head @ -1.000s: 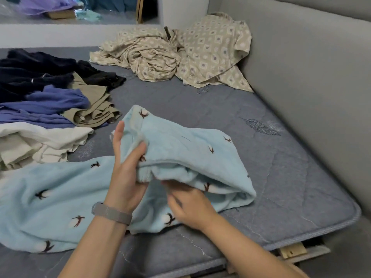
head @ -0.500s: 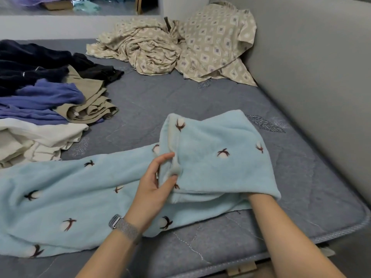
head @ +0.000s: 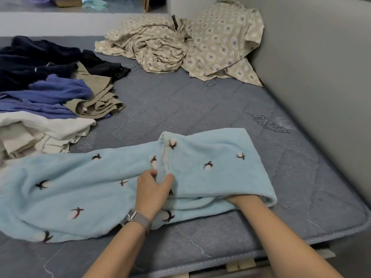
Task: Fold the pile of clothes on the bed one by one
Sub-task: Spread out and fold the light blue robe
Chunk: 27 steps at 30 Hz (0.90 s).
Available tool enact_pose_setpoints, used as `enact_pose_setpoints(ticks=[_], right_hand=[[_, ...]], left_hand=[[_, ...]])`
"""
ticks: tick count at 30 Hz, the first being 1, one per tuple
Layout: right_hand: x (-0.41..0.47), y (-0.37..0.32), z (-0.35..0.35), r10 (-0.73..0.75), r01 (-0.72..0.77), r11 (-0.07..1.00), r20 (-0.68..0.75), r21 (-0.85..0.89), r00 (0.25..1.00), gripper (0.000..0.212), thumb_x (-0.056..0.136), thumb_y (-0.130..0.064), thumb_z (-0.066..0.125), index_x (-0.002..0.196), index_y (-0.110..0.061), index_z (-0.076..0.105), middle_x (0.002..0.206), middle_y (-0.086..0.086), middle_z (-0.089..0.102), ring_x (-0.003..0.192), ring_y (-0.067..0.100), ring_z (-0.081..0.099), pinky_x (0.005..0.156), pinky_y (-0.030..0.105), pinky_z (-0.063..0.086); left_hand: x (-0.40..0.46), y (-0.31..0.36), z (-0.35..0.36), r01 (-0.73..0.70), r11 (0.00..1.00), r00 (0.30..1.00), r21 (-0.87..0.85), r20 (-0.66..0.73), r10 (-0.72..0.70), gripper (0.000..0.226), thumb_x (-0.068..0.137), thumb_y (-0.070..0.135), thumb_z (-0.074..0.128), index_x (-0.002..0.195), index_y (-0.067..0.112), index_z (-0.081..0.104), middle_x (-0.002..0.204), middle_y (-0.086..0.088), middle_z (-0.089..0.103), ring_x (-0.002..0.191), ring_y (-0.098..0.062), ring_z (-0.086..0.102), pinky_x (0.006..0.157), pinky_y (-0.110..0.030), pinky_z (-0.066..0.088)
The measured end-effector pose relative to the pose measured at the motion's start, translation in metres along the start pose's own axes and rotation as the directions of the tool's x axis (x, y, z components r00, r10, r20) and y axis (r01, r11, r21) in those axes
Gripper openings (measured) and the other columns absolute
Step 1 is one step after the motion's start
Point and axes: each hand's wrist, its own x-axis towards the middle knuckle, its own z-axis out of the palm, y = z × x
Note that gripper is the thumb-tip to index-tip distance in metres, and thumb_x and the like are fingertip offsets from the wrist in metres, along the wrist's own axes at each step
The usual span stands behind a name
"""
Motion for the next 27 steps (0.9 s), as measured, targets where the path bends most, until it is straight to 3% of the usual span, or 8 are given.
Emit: enact_pose_setpoints(ticks=[2,5,9,11,14,17,22,27], right_hand=[[0.007,-0.006,0.012,-0.092,0.092,0.994,-0.004,0.057,0.996,0.071,0.100,-0.048,0.034,0.153,-0.020,-0.005,0.161,-0.001,-0.010,0.148,0.018,-0.003,0.117,0.031,-0.004],[0.011,-0.015,0.029,-0.152,0.152,0.988,-0.001,-0.040,0.988,0.061,0.102,-0.041,0.027,0.154,-0.021,0.005,0.161,0.000,-0.003,0.149,0.020,0.000,0.119,0.035,-0.002],[-0.012,-0.010,0.029,-0.174,0.176,0.976,0.023,-0.125,0.984,0.049,0.097,-0.037,0.036,0.137,-0.011,0.048,0.148,0.011,0.042,0.133,0.028,0.040,0.110,0.037,0.034],[-0.025,-0.008,0.030,-0.219,0.217,0.976,-0.175,-0.031,0.960,0.033,0.087,-0.034,0.045,0.106,-0.017,0.066,0.117,0.005,0.066,0.107,0.024,0.059,0.088,0.034,0.049],[-0.037,-0.020,0.022,-0.118,0.388,0.883,-0.678,0.262,0.726,0.027,0.070,-0.026,0.043,0.072,-0.019,0.069,0.072,-0.009,0.069,0.067,0.012,0.060,0.067,0.031,0.050],[-0.032,-0.040,0.018,-0.041,0.567,0.769,-0.862,0.296,0.505,0.020,0.075,-0.025,0.053,0.090,-0.027,0.066,0.085,-0.018,0.064,0.078,0.005,0.056,0.071,0.020,0.044],[-0.002,-0.057,0.039,-0.330,0.374,0.927,-0.517,-0.020,0.790,0.047,0.086,-0.056,0.056,0.126,-0.032,0.052,0.118,-0.014,0.058,0.114,0.016,0.047,0.093,0.033,0.034],[0.010,-0.067,0.043,-0.309,0.370,0.929,-0.560,-0.004,0.769,0.025,0.096,-0.029,0.044,0.115,-0.028,0.060,0.112,-0.010,0.064,0.110,0.020,0.050,0.089,0.034,0.033]], left_hand=[[0.003,0.000,0.000,-0.001,1.000,1.000,-0.027,0.025,0.002,0.052,0.072,0.051,0.071,0.047,0.024,0.034,0.042,0.015,0.032,0.045,-0.004,0.035,0.048,-0.017,0.026],[0.003,-0.004,-0.008,-0.020,0.997,0.997,-0.073,0.067,0.025,0.055,0.069,0.054,0.071,0.043,0.017,0.039,0.044,0.010,0.038,0.046,-0.005,0.035,0.050,-0.022,0.027],[-0.002,-0.008,-0.033,-0.079,0.996,0.994,-0.033,0.068,0.081,0.059,0.060,0.060,0.051,0.052,0.002,0.051,0.058,-0.011,0.053,0.057,-0.016,0.051,0.057,-0.033,0.038],[-0.005,-0.014,-0.046,-0.111,0.981,0.983,0.159,0.161,0.086,0.049,0.056,0.059,0.043,0.044,0.012,0.038,0.049,0.001,0.040,0.048,-0.009,0.038,0.052,-0.029,0.030],[-0.011,-0.024,-0.050,-0.130,0.909,0.961,0.396,0.276,0.017,0.022,0.059,0.052,0.056,0.062,0.030,0.055,0.078,0.012,0.054,0.071,-0.007,0.055,0.067,-0.023,0.044],[-0.020,-0.019,-0.043,-0.113,0.948,0.992,0.297,0.089,0.090,0.027,0.071,0.037,0.067,0.093,0.027,0.055,0.107,0.005,0.043,0.094,-0.016,0.054,0.087,-0.028,0.044],[-0.023,-0.014,-0.030,-0.146,0.924,0.980,0.353,0.179,0.086,0.069,0.059,0.081,0.037,0.075,0.021,0.067,0.085,0.000,0.061,0.094,-0.015,0.056,0.081,-0.028,0.042],[-0.017,-0.015,-0.018,-0.288,0.940,0.943,0.181,0.225,0.246,0.020,0.077,0.027,0.068,0.094,0.019,0.073,0.099,0.006,0.056,0.098,-0.005,0.052,0.089,-0.006,0.033]])
